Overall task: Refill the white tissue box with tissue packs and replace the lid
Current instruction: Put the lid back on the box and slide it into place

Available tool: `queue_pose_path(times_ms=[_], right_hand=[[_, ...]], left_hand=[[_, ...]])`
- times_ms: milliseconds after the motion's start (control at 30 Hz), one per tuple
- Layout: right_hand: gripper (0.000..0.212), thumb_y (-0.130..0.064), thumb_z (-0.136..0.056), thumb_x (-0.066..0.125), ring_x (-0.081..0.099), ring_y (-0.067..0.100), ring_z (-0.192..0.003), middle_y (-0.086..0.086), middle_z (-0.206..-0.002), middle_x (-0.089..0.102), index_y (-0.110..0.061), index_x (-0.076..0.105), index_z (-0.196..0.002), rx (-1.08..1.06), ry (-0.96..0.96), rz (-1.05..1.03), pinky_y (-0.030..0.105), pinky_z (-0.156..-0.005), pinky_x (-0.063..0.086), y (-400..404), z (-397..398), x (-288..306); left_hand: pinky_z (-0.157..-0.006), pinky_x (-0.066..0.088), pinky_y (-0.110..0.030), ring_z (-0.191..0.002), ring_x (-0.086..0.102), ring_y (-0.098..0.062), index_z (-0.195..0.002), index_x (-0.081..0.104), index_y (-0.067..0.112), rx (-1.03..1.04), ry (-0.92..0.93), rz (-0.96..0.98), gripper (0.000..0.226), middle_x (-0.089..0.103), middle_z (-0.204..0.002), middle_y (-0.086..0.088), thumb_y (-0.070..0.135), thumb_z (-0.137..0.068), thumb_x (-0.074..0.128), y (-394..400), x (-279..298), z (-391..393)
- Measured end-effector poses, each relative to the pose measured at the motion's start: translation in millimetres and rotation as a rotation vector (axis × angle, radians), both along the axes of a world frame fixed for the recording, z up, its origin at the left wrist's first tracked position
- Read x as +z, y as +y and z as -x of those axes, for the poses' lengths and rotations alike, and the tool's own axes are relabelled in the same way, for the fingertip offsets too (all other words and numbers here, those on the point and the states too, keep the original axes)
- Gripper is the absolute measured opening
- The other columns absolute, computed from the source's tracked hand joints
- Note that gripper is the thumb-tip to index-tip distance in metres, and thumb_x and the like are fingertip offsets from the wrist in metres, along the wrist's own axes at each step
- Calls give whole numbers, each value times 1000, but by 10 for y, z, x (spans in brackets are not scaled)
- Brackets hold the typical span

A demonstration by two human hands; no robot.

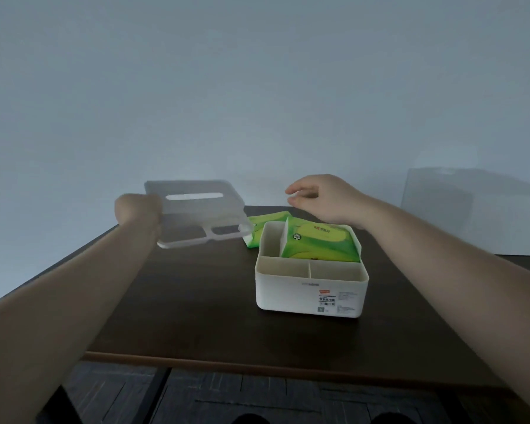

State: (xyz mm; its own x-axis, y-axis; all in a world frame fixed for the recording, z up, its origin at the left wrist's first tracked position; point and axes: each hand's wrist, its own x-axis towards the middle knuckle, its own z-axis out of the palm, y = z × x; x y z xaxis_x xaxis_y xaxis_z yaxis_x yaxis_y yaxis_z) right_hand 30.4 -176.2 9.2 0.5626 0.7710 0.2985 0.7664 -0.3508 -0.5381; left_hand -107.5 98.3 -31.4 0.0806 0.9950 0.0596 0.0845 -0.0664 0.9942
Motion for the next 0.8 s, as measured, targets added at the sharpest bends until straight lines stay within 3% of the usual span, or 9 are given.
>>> queue_pose_path(times_ms=[100,167,300,433,567,633,800], right_hand=[[44,-32,-94,55,58,21,-120,7,-132,60,-14,54,-133,-69,82,-98,37,-104,45,37,-26,22],[51,-34,-93,54,62,26,-113,13,-126,62,-11,48,-138,-114,213,-160,43,-99,51,44,-55,27],[43,-30,-96,50,67,28,-92,18,-113,64,-2,52,-128,-129,462,-184,39,-84,58,-28,-100,23],[37,-23,-92,53,55,26,-72,20,-83,60,10,62,-103,-239,410,-215,36,-67,48,-149,-189,-30],[12,-9,-91,55,55,26,-57,18,-78,58,0,62,-89,-349,455,-274,33,-58,54,-303,-328,-93],[13,-2,-89,56,55,24,-54,15,-72,58,-2,59,-76,-412,469,-217,34,-58,56,-374,-398,-161],[19,0,-87,59,50,19,-49,11,-64,54,-3,56,-69,-472,470,-58,15,-31,44,-504,-479,-342]], left_hand=[[-64,43,-33,-70,52,-25,-57,47,11,-89,-8,-31,24,51,-44,-4,0,-78,48,-102,257,-48],[-62,43,-31,-66,50,-25,-56,45,16,-195,-26,-28,26,50,-35,0,1,-76,53,-219,324,-118],[-65,39,-36,-73,44,-23,-58,48,14,-333,-108,9,22,43,-62,-4,-3,-72,52,-522,318,-299],[-65,41,-33,-70,41,-27,-65,46,14,-462,-141,62,22,42,-67,-3,-2,-79,52,-790,286,-514],[-65,40,-35,-80,43,-24,-67,48,10,-518,-104,112,19,44,-69,-6,-2,-81,52,-945,193,-700],[-70,47,-35,-82,51,-25,-72,53,6,-547,-62,150,13,52,-78,-10,-2,-82,54,-995,126,-757],[-89,53,-44,-86,56,-25,-83,57,5,-581,44,181,7,57,-96,-14,3,-76,59,-1023,-92,-882]])
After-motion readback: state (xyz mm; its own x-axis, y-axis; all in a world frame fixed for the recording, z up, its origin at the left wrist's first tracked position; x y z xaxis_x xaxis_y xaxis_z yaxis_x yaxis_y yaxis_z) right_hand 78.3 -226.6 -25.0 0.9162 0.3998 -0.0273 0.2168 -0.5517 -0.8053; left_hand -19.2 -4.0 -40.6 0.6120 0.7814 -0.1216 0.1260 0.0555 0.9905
